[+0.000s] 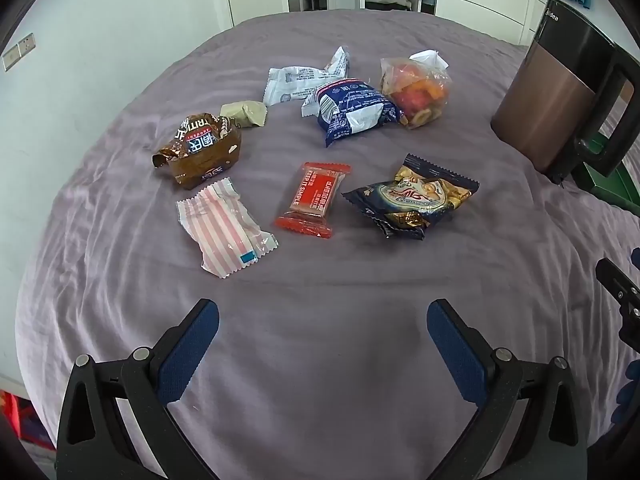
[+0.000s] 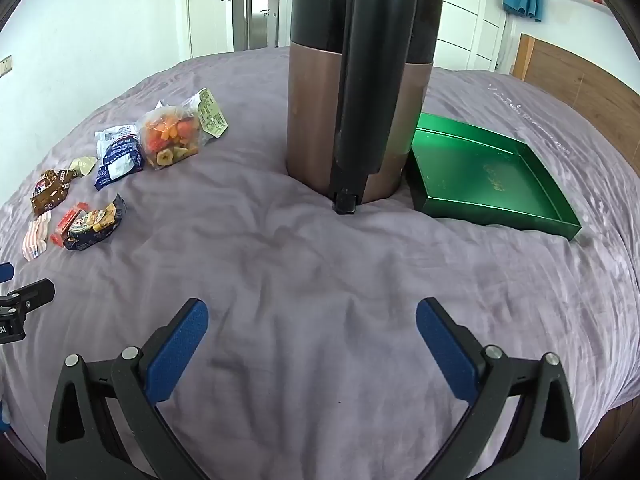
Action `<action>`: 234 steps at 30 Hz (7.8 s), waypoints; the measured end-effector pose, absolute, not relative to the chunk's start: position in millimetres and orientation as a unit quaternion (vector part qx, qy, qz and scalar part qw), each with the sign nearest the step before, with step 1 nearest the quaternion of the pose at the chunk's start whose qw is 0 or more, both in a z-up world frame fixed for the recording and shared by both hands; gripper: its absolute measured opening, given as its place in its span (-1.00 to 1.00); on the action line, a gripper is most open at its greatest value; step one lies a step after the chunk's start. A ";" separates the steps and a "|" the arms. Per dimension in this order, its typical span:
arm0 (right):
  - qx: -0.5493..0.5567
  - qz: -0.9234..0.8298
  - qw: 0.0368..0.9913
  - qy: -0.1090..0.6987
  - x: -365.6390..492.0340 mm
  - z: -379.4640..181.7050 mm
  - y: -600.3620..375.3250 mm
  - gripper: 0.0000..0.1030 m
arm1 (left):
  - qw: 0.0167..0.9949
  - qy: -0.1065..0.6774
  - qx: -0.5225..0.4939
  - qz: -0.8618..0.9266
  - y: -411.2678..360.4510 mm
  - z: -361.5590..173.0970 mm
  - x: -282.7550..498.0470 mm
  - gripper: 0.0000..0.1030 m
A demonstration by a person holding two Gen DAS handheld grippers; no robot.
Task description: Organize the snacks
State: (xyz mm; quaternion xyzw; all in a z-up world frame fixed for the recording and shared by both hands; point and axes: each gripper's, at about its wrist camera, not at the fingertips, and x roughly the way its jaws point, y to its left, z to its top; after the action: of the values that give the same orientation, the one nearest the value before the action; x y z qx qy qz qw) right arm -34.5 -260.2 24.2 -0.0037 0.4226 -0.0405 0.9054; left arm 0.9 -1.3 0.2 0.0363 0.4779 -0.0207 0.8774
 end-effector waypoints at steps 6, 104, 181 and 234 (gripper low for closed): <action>-0.004 -0.040 0.905 0.422 -33.9 24.3 -262.2 1.00 | 0.877 0.478 0.035 -0.021 -0.2 -3.1 0.3 0.98; -0.043 0.081 0.909 0.407 -5.8 41.8 -194.9 1.00 | 0.882 0.468 -0.035 0.045 78.6 14.4 20.1 0.97; 0.023 0.311 0.867 0.389 45.3 32.0 -141.8 -0.75 | 0.884 0.451 -0.074 0.095 82.2 6.3 62.3 -0.51; 0.045 -0.111 0.920 0.373 76.0 -12.8 -601.2 -0.67 | 0.864 0.423 0.087 -0.258 -439.8 2.1 149.0 -0.49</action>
State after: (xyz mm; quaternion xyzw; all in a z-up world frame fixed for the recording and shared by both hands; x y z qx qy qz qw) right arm 76.0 -601.2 -12.8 0.0448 0.3729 -0.1107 0.9202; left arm 149.0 -439.8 2.1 0.0871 0.4230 -0.2581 0.8642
